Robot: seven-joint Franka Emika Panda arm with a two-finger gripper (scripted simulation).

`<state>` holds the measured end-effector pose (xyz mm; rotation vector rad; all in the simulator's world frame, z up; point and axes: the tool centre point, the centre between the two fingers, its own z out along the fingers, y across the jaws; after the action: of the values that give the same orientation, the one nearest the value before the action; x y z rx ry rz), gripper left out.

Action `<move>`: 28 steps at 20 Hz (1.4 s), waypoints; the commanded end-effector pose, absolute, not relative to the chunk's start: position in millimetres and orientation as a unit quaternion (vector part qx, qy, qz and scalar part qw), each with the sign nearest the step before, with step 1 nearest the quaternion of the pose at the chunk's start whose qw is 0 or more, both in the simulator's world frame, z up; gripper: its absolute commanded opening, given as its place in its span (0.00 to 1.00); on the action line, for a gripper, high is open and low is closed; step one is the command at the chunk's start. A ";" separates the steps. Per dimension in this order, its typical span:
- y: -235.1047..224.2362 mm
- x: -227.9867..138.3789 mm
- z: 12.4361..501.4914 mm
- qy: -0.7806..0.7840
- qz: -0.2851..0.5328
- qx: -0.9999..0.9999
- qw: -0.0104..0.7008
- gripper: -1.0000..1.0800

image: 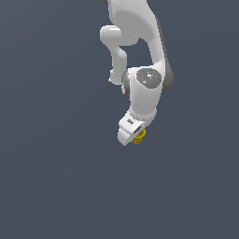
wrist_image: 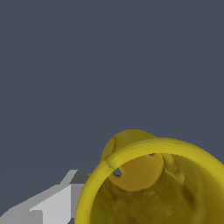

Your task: Pick up the object and move it to a goal position.

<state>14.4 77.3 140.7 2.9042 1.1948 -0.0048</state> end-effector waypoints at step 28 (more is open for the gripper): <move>156.4 -75.4 376.7 0.381 0.000 0.925 0.000 0.00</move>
<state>-74.4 155.2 372.5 2.9042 1.1973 -0.0002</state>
